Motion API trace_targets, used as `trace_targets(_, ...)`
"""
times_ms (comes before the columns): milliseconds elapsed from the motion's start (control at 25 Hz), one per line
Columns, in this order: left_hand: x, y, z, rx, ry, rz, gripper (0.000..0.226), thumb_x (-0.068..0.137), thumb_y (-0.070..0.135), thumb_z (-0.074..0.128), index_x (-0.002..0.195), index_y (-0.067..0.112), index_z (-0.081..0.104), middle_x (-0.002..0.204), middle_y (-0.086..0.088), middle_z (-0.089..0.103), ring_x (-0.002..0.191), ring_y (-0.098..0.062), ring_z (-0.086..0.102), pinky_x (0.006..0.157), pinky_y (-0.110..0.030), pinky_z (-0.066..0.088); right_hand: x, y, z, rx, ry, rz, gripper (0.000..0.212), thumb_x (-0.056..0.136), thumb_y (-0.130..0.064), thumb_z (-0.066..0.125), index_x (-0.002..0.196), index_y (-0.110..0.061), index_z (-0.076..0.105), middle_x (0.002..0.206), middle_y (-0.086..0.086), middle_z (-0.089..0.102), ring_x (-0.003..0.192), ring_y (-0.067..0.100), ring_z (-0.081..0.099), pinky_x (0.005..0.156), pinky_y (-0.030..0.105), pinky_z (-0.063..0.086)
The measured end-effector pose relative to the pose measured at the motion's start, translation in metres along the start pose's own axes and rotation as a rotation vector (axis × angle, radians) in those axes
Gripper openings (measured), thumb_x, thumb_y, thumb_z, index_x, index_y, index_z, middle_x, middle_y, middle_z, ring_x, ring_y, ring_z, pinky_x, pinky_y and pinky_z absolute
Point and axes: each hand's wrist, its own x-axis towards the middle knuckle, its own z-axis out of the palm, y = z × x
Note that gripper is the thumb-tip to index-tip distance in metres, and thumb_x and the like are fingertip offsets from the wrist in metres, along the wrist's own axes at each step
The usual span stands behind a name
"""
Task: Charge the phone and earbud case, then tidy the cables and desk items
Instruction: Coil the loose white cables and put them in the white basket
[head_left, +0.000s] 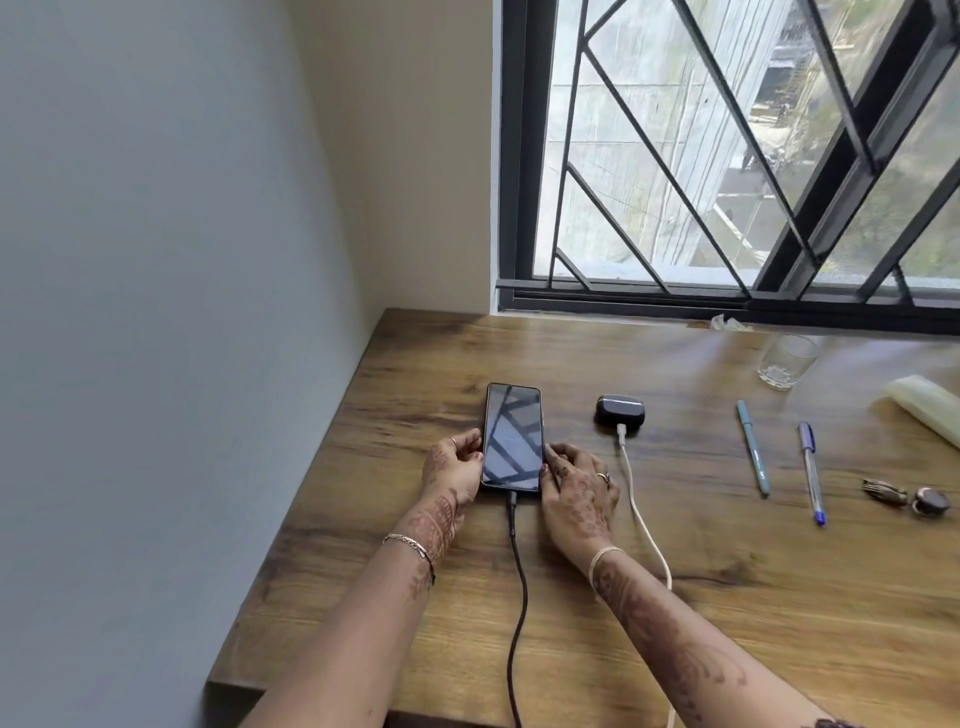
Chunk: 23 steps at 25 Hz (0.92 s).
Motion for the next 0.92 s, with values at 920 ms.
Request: trace_targets(920,0.001,-0.016,-0.014,-0.414,-0.291,0.117,0.049,0.086,-0.02,0.044,0.133,-0.006,0.047,0.126,-0.018,0.058,0.115,-0.022,0.057,0.098,-0.024,0.047,-0.01,0.0,0.002,0.277,0.079,0.042,0.041,0.092,-0.021,0.054,0.13,-0.038,0.053,0.118,-0.004,0.066,0.117,0.016,0.054,0.104,0.034,0.028)
